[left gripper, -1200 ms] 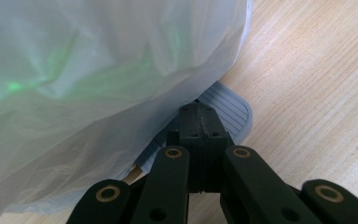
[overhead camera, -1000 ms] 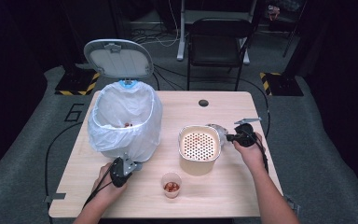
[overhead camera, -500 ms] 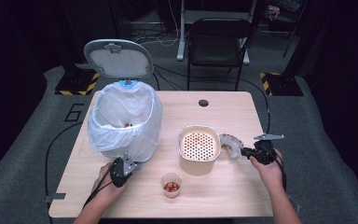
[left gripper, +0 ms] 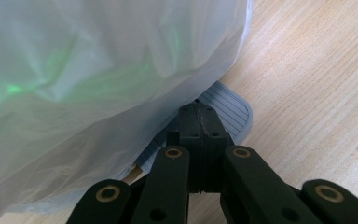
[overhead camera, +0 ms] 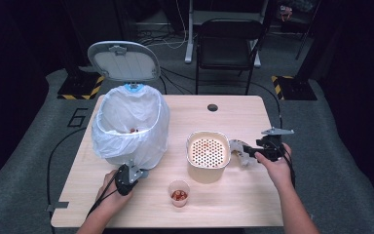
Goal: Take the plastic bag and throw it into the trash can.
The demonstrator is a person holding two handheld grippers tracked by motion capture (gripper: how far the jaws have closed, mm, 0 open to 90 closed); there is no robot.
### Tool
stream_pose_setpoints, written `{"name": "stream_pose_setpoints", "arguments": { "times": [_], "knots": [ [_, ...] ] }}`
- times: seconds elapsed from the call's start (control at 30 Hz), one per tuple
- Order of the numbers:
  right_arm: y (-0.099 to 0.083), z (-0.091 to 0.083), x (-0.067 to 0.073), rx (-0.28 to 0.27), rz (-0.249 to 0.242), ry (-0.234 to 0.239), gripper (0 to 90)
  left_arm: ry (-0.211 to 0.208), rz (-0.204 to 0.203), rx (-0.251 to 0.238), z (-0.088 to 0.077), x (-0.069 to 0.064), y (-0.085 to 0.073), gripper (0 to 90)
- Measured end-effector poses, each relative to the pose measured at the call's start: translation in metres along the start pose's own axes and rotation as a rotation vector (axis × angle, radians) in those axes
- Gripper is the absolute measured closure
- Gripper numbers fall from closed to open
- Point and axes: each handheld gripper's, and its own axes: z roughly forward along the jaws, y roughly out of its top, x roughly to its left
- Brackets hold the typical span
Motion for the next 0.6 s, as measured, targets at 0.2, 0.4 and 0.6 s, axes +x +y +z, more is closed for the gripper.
{"name": "stream_pose_setpoints", "arguments": {
  "times": [0.2, 0.4, 0.6],
  "knots": [
    [0.017, 0.011, 0.005, -0.01, 0.011, 0.006, 29.7, 0.0, 0.002, 0.001, 0.0, 0.0, 0.0, 90.0],
    [0.019, 0.03, 0.006, 0.05, 0.024, 0.006, 23.6, -0.001, 0.003, 0.001, 0.0, 0.0, 0.0, 90.0],
    [0.003, 0.048, 0.006, 0.122, 0.03, -0.002, 25.0, -0.005, -0.016, -0.003, 0.0, -0.001, 0.0, 90.0]
  ]
}}
